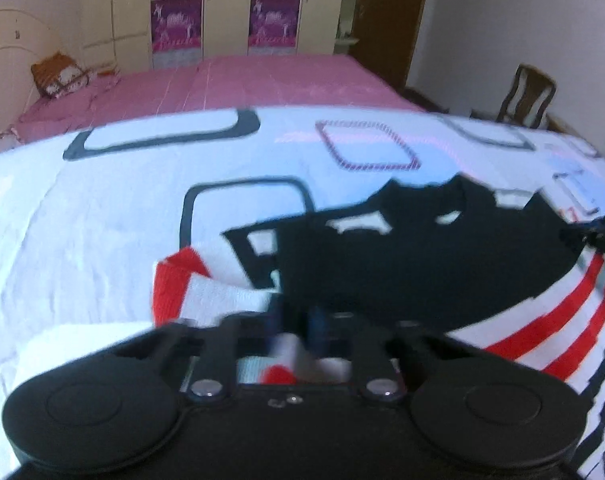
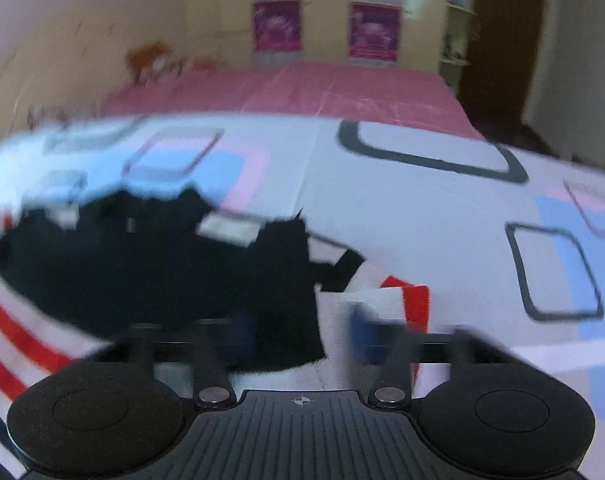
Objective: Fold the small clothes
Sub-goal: 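Lay the flipped sweater flat on the bed and open both tools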
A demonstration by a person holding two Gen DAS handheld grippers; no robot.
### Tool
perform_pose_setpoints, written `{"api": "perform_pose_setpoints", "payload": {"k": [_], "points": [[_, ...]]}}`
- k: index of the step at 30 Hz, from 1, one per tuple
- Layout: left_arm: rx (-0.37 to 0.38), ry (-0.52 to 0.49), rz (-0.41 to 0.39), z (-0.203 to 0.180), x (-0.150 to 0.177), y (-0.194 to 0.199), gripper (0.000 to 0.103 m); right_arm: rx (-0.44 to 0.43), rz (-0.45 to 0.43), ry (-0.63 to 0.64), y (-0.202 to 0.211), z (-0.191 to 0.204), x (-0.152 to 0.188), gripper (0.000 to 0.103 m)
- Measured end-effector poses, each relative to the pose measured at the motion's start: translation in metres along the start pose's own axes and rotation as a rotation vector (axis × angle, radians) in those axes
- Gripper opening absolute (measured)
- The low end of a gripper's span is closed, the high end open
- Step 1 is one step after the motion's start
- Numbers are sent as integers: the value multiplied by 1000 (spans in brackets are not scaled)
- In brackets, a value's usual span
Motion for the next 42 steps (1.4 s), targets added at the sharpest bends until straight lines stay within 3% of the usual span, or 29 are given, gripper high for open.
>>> {"api": "perform_pose_setpoints", "payload": {"k": [1, 4, 6, 9, 13, 14, 15, 16, 17, 18, 19, 22, 26, 29, 30, 32, 34, 35, 37, 40, 42], "points": [[0, 14, -26, 2, -3, 2, 5, 2, -11, 11, 1, 2, 0, 3], [-23, 36, -102, 5, -8, 14, 5, 33, -107, -39, 17, -2, -6, 3], [-41, 37, -107, 6, -10, 10, 5, 63, -139, -55, 20, -7, -8, 3], [-53, 50, -44, 8, -2, -14, 5, 75, -36, -68, -8, -11, 4, 3], [-37, 65, -48, 12, -3, -13, 8, 94, -46, -95, -10, -13, 11, 3], [-37, 61, -47, 13, -4, -9, 21, 89, -43, -107, -7, -14, 10, 4], [-64, 66, -49, 14, -5, -2, 47, 98, -44, -118, -2, -15, 8, 12], [-88, 64, -82, 12, -8, 7, 58, 135, -83, -122, 8, -14, 5, 48], [-86, 59, -134, 7, -9, 16, 70, 157, -140, -115, 22, -14, -3, 78], [-56, 53, -164, -1, -13, 21, 68, 124, -200, -103, 33, -7, -8, 78], [-24, 39, -162, -13, -17, 19, 67, 76, -191, -97, 34, 2, -13, 77], [59, -43, -123, -56, -27, -1, 66, -27, -140, -34, 16, 42, -26, 57], [113, -76, -46, -92, -21, -33, 67, -98, -84, 10, -15, 87, -27, 57], [107, -70, -25, -88, -12, -40, 70, -128, -52, 57, -28, 98, -20, 57], [72, -65, -37, -79, -9, -35, 71, -129, -54, 83, -27, 95, -18, 57], [-80, -58, -62, -51, -1, -29, 67, -68, -59, 70, -22, 72, -17, 57], [-121, -38, -74, -23, 7, -18, 69, 118, -59, -26, -14, 22, -11, 57], [-116, -34, -70, -18, 9, -16, 69, 155, -39, -93, -13, -2, -6, 58], [-112, -47, -75, -19, 9, -14, 68, 70, -34, -202, -6, -29, 2, 58], [-141, -58, -100, -28, 10, -6, 68, 106, -63, -148, 7, -18, -6, 57], [-103, -57, -148, -47, 8, 9, 72, 84, -120, -117, 25, 0, -12, 57]]}}
Point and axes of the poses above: each gripper's, at about its wrist camera, not at the fingertips, and y roughly against the way its jaws point, z to its left, x to its underside, the point moved 3 cm from there along -y, roughly the way its jaws point, and after that the axes turned 2 degrees about -z, right-handed, at the moved point
